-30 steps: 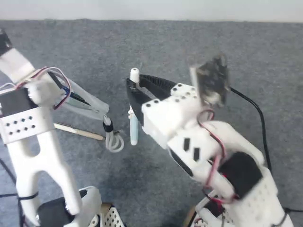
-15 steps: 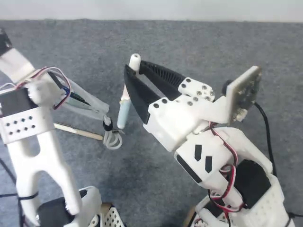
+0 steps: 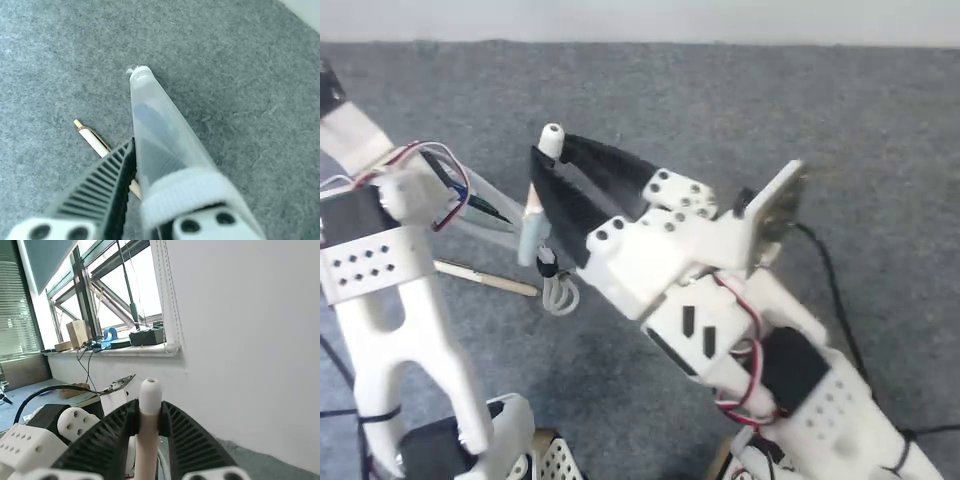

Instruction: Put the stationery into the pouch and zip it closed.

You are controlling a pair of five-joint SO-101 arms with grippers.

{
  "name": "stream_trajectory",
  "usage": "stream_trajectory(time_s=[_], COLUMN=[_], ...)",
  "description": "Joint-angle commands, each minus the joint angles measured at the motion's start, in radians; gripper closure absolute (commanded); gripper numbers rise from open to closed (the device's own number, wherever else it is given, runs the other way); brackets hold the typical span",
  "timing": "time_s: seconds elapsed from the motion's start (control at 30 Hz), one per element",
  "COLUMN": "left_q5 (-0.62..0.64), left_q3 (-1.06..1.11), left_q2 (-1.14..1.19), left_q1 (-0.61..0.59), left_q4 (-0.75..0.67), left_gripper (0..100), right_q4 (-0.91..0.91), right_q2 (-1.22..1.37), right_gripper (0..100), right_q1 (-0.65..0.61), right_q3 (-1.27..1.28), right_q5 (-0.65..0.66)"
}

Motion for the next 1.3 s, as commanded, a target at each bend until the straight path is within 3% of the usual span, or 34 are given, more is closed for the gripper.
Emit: stream_trajectory(time_s=[0.0, 0.17, 0.5, 0.77, 0.93, 1.2, 1.27], left_q5=[-0.009, -0.009, -0.009, -0.009, -0.009, -0.009, -0.009], left_q3=[0.01, 0.01, 0.01, 0.01, 0.01, 0.01, 0.019], left_q2=[-0.005, -0.005, -0.005, -0.005, -0.005, -0.005, -0.005], left_q1=[0.009, 0.009, 0.006, 0.006, 0.006, 0.006, 0.008], left_q4=[-0.008, -0.008, -0.005, -0.005, -0.005, -0.006, -0.011], left_gripper=[99, 99, 99, 99, 99, 99, 99], right_q4=[-0.196, -0.311, -0.423, -0.429, -0.421, -0.421, -0.421], right_q2=[-0.016, -0.015, 0.171, 0.239, 0.245, 0.245, 0.245], right_gripper=[99.3, 99.3, 99.3, 99.3, 99.3, 99.3, 99.3], right_q1=[-0.012, -0.013, -0.008, -0.002, 0.008, 0.007, 0.004], right_q3=[0.064, 0.127, 0.129, 0.132, 0.135, 0.201, 0.215], right_q5=[-0.002, 0.069, 0.074, 0.081, 0.189, 0.204, 0.262])
